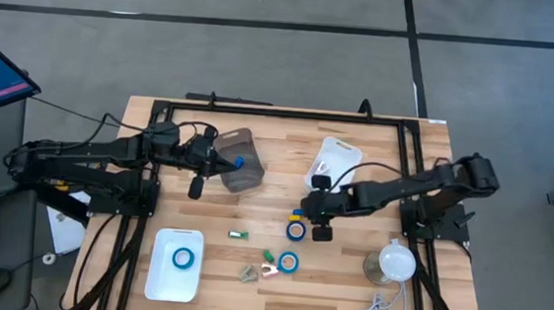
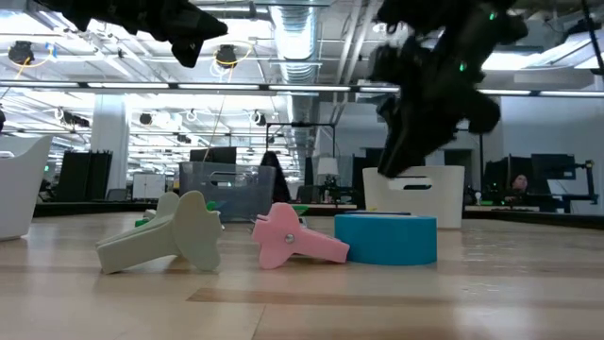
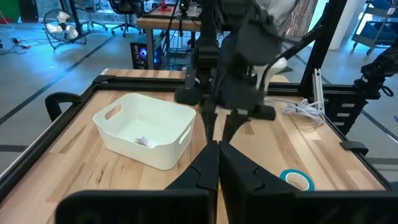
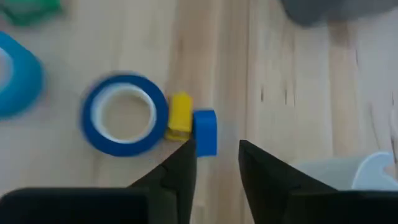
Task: Pick and place Stapler, Stapler remover, tape
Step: Put the blue stapler into the black bin
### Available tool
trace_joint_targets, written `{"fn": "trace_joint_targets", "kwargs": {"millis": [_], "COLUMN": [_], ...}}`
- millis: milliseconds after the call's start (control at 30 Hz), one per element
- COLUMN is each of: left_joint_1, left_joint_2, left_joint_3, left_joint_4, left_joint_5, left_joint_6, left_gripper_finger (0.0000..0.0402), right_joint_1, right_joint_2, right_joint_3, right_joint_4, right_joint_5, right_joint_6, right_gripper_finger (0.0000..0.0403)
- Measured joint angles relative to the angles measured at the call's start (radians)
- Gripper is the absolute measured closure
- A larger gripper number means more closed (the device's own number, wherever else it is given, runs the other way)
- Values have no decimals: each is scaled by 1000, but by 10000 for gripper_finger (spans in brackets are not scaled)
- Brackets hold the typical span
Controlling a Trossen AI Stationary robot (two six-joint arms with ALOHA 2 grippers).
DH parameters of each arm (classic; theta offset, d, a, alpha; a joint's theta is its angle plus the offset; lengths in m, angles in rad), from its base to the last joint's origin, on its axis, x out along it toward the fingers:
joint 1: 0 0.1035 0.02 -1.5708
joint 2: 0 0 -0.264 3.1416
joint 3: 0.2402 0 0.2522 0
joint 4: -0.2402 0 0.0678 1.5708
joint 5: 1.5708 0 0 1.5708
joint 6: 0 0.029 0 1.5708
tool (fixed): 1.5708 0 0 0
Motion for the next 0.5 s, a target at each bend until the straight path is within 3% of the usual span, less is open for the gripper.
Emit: {"fn": "trace_joint_targets", "kwargs": {"millis": [333,500], "left_joint_1": [0,0], "left_joint_2": [0,0], "left_joint_3": [0,0], "left_joint_4": [-4,-4], "left_joint_5": [0,0], "left_joint_6": [-17,-19], "left_gripper_finger": [400,400], "right_joint_1": [-16,-44], "right_joint_2": [116,144], "right_joint_3": [0,0], "right_joint_4": [49,56], "right_joint_5": [7,-3], "right_joint_6": [-14,-31], "right_gripper_finger": [208,203]}}
